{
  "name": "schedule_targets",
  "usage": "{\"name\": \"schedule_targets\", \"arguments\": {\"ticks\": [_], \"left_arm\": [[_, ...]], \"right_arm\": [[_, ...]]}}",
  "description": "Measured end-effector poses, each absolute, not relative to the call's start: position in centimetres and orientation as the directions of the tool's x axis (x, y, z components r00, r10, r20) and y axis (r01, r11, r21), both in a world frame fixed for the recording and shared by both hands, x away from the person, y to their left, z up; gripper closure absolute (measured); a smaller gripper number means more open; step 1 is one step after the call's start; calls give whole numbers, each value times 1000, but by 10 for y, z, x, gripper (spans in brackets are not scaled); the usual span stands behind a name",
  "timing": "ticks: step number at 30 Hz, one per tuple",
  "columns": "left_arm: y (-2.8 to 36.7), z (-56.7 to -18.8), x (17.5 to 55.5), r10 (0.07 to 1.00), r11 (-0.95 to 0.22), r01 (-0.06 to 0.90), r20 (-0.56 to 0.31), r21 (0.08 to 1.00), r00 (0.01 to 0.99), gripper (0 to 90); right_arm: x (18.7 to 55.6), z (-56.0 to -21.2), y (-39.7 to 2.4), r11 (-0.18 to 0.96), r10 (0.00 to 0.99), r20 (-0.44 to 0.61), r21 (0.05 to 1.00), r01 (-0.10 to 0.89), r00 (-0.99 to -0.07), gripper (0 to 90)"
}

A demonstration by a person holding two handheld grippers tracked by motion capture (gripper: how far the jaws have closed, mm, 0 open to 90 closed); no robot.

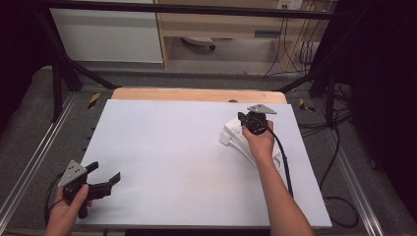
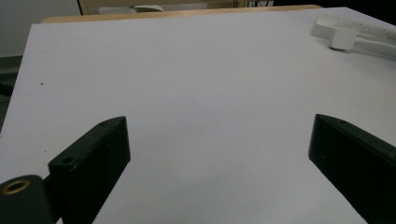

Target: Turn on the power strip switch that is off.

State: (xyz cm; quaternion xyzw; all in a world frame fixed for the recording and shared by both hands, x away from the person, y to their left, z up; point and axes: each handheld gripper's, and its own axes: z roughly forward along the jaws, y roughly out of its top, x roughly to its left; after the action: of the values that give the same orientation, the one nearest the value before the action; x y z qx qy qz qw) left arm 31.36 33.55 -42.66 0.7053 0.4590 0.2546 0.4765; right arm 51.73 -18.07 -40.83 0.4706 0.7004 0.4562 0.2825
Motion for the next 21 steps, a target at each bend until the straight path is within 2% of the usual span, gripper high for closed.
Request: {"name": "schedule_targets", "arguments": {"ticks": [21], "left_arm": [[336,-427,314,889,-126,408,-80,904,451,54]], "right_arm": [[520,-420,-176,150,921,46,874,463,-386,900]]}}
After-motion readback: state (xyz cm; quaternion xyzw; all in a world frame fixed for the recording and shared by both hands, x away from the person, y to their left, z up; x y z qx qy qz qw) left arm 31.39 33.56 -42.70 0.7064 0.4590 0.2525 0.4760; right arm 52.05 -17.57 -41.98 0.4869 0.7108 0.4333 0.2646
